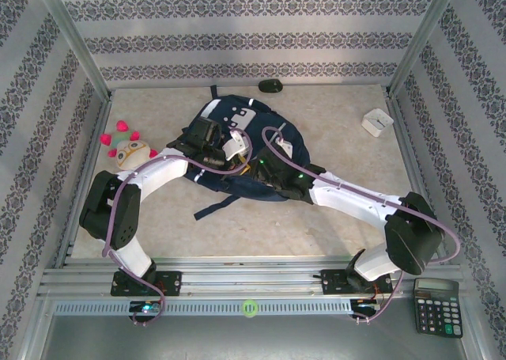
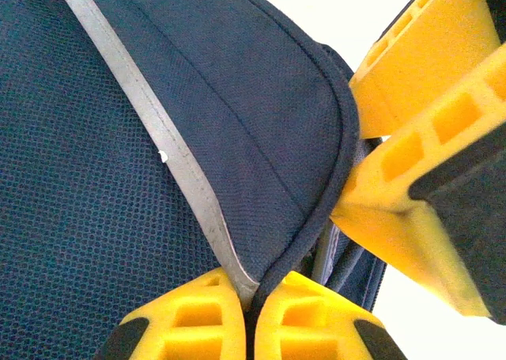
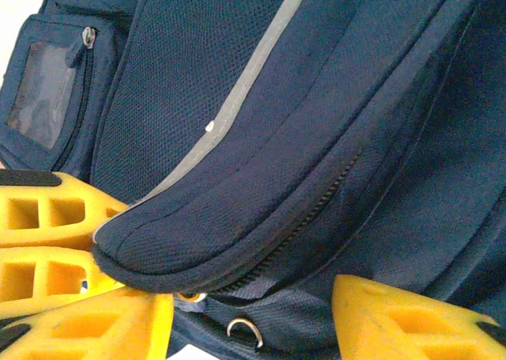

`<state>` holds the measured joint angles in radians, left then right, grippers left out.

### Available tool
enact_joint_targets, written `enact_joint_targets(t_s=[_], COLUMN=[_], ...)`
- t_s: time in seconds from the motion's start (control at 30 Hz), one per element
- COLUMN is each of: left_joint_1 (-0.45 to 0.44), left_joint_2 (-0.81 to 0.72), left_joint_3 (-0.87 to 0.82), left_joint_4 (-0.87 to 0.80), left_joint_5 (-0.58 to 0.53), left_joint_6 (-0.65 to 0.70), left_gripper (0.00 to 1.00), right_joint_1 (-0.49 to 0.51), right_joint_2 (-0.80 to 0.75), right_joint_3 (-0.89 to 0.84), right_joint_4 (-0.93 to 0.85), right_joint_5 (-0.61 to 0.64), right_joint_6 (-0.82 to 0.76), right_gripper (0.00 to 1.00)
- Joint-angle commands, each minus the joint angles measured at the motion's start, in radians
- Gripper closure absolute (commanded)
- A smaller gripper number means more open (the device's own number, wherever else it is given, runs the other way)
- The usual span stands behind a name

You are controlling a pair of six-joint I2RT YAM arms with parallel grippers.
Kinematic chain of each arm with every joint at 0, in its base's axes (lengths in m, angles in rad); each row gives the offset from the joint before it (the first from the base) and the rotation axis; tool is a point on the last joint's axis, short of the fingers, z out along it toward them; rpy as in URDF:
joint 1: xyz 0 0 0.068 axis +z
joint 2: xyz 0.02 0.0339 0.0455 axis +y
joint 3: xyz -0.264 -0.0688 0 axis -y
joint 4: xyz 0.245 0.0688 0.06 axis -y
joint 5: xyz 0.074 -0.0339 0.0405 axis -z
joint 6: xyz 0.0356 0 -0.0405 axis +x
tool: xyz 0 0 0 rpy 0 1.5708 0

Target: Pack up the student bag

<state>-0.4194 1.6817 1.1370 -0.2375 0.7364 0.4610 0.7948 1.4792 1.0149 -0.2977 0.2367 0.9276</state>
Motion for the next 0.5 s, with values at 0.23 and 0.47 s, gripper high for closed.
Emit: enact_joint_targets(t_s=[0.23, 0.47], left_joint_1=[-0.005, -0.005], left_joint_2=[-0.048, -0.038], left_joint_3=[-0.011, 0.003], left_joint_4=[0.038, 0.004], left_joint_5=[0.062, 0.056], left_joint_6=[-0.085, -0.061], left_gripper=[1.0, 1.0], right_joint_1=[-0.012, -0.041], right_joint_2=[0.102, 0.014], right_joint_3=[0.073, 0.028], right_joint_4=[-0.175, -0.198], right_joint_5=[0.146, 0.173], right_joint_6=[-0.037, -0.054], right_gripper=[0.55, 0.66])
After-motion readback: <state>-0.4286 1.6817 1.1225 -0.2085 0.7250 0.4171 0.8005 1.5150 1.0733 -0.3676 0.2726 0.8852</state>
